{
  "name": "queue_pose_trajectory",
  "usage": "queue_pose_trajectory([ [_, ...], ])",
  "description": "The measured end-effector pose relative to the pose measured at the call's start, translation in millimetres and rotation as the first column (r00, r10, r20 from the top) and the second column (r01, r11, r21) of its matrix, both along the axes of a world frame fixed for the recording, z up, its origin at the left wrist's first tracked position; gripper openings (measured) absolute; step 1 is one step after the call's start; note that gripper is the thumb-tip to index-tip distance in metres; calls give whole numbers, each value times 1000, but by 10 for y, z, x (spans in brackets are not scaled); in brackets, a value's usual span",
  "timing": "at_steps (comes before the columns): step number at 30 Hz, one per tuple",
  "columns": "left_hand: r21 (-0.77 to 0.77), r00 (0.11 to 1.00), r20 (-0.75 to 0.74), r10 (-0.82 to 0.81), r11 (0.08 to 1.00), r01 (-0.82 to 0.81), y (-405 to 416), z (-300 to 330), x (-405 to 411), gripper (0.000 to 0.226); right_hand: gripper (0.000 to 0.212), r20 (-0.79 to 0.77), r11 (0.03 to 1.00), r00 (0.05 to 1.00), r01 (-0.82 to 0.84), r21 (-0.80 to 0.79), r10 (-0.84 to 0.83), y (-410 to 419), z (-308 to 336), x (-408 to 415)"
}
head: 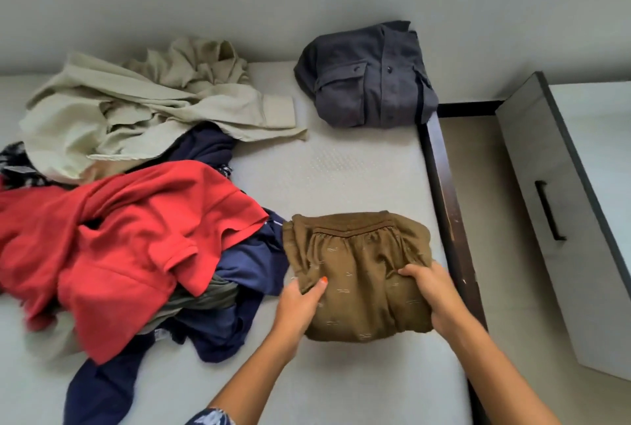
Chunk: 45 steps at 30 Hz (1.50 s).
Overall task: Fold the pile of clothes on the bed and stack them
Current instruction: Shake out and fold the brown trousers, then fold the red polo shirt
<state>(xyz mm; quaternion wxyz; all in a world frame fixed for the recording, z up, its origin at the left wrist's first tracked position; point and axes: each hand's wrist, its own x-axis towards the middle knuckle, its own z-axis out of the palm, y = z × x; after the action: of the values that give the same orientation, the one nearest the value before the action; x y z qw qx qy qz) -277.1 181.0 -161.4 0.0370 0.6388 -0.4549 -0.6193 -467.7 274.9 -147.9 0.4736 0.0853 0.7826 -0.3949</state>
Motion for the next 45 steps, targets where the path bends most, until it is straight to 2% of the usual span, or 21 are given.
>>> queue_pose_trajectory([
  [4,-138,991,-60,-120,984,111,-303,323,-316,30,18,-137,987,991,-27,-158,5,-286,421,-251],
  [7,-206,988,-115,-105,975,79,-552,437,-528,23,21,-217,970,976,-41,-239,-12,-495,567,-484],
  [9,-236,984,-98,-148,964,121,-747,400,-648,32,24,-292,966,956,-86,-245,11,-633,549,-657],
  [11,-226,977,-70,-204,957,183,-931,268,-721,40,36,-439,969,890,-202,-140,122,-739,400,-819],
  [13,-226,950,78,-303,922,313,-1046,132,-684,33,53,-583,960,769,-271,76,263,-802,204,-911],
  [14,-242,925,156,-347,894,377,-1061,105,-648,37,57,-625,950,717,-262,171,311,-805,132,-939],
  [17,-463,897,216,-386,768,443,-979,198,-391,41,56,-653,905,628,-298,303,424,-855,97,-779],
  [19,-643,881,236,-410,613,458,-906,325,-168,38,54,-657,848,544,-412,333,522,-947,144,-539],
  [21,-751,846,326,-422,428,503,-896,428,51,40,53,-659,765,437,-539,354,613,-1066,151,-253],
  [22,-770,828,371,-421,359,528,-906,478,150,42,53,-655,724,394,-589,358,645,-1127,138,-115],
  [24,-766,800,447,-400,292,574,-934,570,420,43,53,-652,637,304,-681,361,694,-1273,150,228],
  [28,-703,725,593,-349,213,678,-920,603,1015,49,50,-724,508,158,-810,294,671,-1470,261,910],
  [31,-681,701,660,-270,179,710,-879,652,1426,53,45,-796,450,125,-871,199,593,-1549,380,1388],
  [33,-684,707,678,-202,181,707,-853,667,1702,52,57,-789,384,116,-909,160,604,-1594,424,1720],
  [36,-684,717,683,-139,221,695,-830,642,2032,54,89,-720,275,44,-939,207,692,-1662,398,2143],
  [38,-680,720,684,-121,251,688,-833,617,2213,56,84,-701,283,30,-927,248,713,-1769,354,2337],
  [40,-668,716,689,-112,285,688,-836,584,2317,61,54,-724,329,28,-902,278,689,-1887,344,2425],
  [41,-659,715,691,-106,312,684,-837,574,2381,65,41,-755,369,59,-895,249,653,-1937,370,2482],
  [42,-649,717,688,-108,350,676,-832,574,2415,70,34,-783,420,129,-889,181,609,-1975,389,2514],
  [43,-644,723,682,-106,381,663,-831,589,2452,76,30,-786,484,252,-872,67,564,-2015,462,2552],
  [45,-634,733,673,-99,435,640,-814,636,2477,85,28,-677,609,550,-771,-186,490,-2093,686,2598],
])
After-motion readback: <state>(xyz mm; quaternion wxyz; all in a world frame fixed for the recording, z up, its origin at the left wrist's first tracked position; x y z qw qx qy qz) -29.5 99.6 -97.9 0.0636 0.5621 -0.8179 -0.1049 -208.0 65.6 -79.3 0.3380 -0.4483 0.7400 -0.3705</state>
